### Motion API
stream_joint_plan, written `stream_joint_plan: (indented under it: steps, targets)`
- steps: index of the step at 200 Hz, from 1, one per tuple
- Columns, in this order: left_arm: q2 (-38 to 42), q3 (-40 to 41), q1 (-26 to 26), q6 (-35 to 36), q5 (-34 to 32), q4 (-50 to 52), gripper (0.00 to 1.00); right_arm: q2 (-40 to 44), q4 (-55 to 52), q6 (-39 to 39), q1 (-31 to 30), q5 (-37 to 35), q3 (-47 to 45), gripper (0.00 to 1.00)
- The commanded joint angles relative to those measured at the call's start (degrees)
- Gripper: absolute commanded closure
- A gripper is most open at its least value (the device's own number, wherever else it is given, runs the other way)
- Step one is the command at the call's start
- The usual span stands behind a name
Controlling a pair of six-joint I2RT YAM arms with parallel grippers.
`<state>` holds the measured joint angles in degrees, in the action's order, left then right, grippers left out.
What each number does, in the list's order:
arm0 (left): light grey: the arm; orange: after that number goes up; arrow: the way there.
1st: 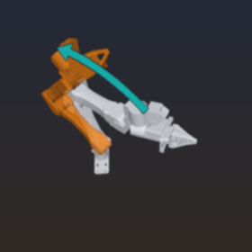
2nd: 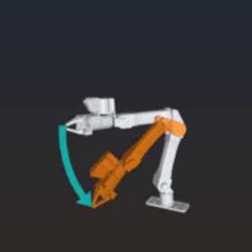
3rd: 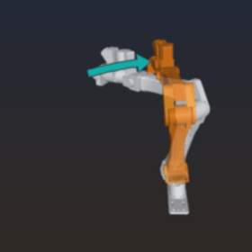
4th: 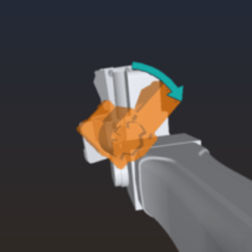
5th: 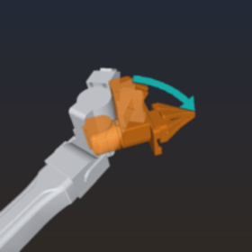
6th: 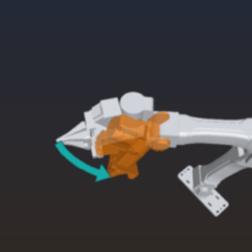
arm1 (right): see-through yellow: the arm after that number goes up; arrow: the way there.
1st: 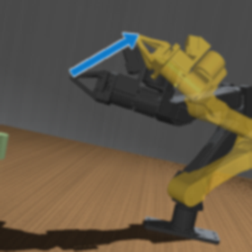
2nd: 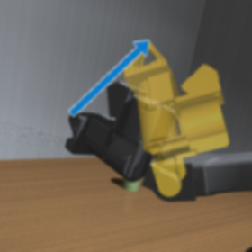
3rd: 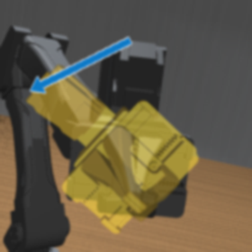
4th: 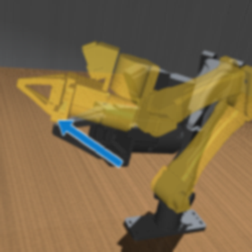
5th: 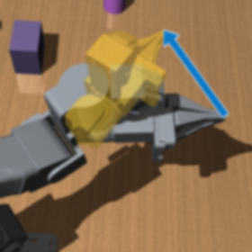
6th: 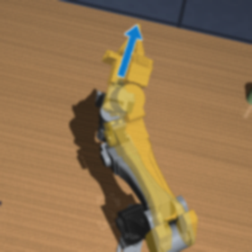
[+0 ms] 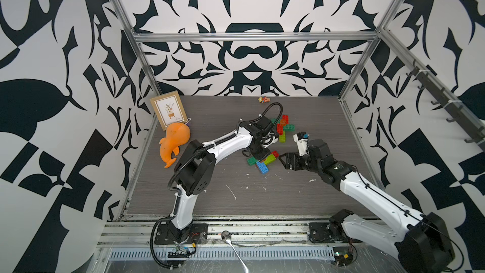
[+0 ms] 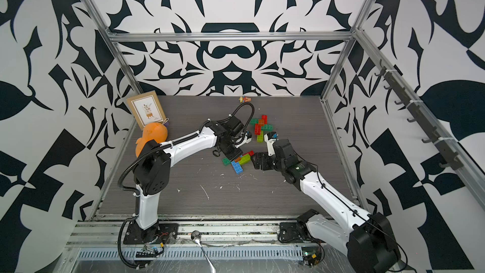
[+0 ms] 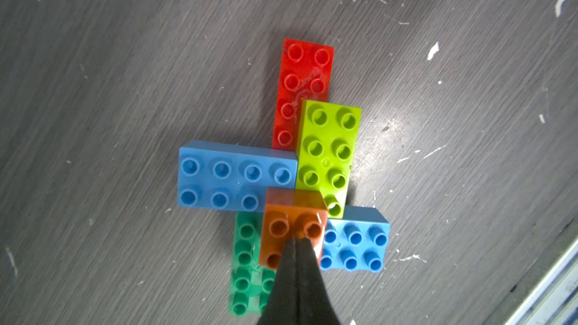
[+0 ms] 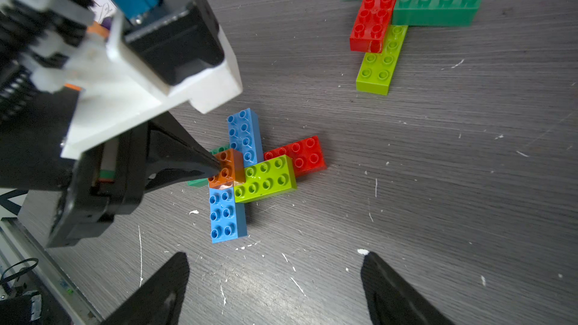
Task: Assemble a small pinwheel with lego
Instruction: Assemble the lego brick with the lego brick, then adjust the lego brick at the center of the board.
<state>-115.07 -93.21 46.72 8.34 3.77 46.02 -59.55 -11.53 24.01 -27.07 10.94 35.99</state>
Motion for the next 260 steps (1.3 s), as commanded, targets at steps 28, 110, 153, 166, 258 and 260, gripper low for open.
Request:
stream_joint_plan:
  steps: [28, 110, 153, 166, 258, 260]
  targets:
    - [-4.0, -2.22, -0.23, -0.43, 0.45, 4.81, 0.98, 0.88, 0.28, -0.59, 0.09, 0.01, 0.76, 0.11]
    - [0.6, -2.02, -0.44, -3.36, 3.16, -0.02, 0.85, -1.91, 0.74, -1.08, 0.04, -0.92, 1.39, 0.11]
    - [19.02, 10.13, -2.16, -13.18, 4.47, -20.15, 0.53, -7.23, -1.71, 0.87, 0.13, -3.79, 6.73, 0.18]
    - [27.88, 20.93, -2.95, -17.58, 3.66, -30.35, 0.38, -10.44, -2.48, 2.06, 0.01, -3.87, 9.33, 0.35]
    - [65.55, 63.95, -4.78, -38.64, 11.43, -39.0, 0.0, -43.15, -5.5, -0.38, -1.84, -5.76, 33.29, 1.0]
    - [65.66, 64.3, -4.75, -38.74, 11.68, -38.95, 0.0, -43.84, -5.69, -0.48, -1.84, -5.75, 33.87, 1.0]
